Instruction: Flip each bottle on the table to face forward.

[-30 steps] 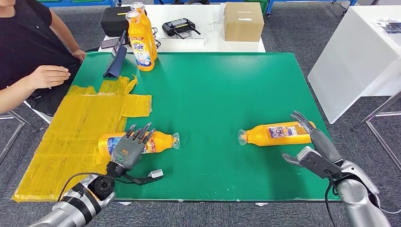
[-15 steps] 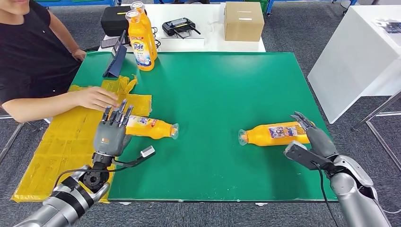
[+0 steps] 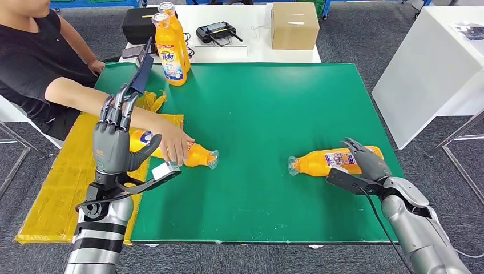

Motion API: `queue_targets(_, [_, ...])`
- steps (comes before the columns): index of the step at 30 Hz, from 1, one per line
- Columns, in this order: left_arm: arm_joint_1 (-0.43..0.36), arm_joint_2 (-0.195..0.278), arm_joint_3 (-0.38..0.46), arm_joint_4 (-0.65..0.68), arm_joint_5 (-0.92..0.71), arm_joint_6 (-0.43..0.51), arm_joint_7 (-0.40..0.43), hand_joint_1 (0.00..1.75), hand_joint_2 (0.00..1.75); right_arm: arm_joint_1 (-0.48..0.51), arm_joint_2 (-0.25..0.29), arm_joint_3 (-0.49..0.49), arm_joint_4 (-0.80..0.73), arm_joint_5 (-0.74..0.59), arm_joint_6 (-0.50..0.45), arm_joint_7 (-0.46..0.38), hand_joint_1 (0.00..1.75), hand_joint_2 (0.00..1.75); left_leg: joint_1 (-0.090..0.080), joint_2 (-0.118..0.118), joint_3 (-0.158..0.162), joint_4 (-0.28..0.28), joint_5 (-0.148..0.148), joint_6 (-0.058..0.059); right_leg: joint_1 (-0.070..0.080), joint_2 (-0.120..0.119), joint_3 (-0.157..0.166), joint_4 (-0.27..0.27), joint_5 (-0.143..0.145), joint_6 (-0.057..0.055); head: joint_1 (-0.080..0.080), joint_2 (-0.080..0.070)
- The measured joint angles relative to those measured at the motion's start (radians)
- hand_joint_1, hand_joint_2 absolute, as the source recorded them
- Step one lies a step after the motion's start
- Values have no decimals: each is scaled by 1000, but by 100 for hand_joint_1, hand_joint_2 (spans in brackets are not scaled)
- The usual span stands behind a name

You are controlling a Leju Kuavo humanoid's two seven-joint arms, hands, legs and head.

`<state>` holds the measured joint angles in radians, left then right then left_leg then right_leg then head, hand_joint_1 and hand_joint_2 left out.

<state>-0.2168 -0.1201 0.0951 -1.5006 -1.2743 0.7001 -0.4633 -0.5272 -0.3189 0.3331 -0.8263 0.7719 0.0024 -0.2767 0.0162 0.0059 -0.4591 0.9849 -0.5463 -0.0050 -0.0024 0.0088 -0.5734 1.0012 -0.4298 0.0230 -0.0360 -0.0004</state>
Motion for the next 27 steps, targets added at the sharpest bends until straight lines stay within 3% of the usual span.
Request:
queue_targets(8, [21,-61,9,-14,99,0,-57,0,175,-82,21,70,124,91,9,30,0,175,0,0,0,0,0,0,0,0,0,0,0,0,0,0])
queue_targets(15, [38,-81,-20,-44,99,0,-65,0,175,-175,51,160,241,198,23,78,2,175,0,0,0,0,0,0,0,0,0,0,0,0,0,0])
queue_targets(19, [38,-82,-25,-45,123,0,-92,0,175,-219,68,224,314,270,84,111,170,175,0,0,1,0,0,0,1,0,0,0,0,0,0,0])
queue_targets(27, [17,-87,-20,-15,161,-1,-160,0,175,-254,83,315,422,296,166,101,175,175,0,0,9,0,0,0,1,0,7,0,0,0,-1,0])
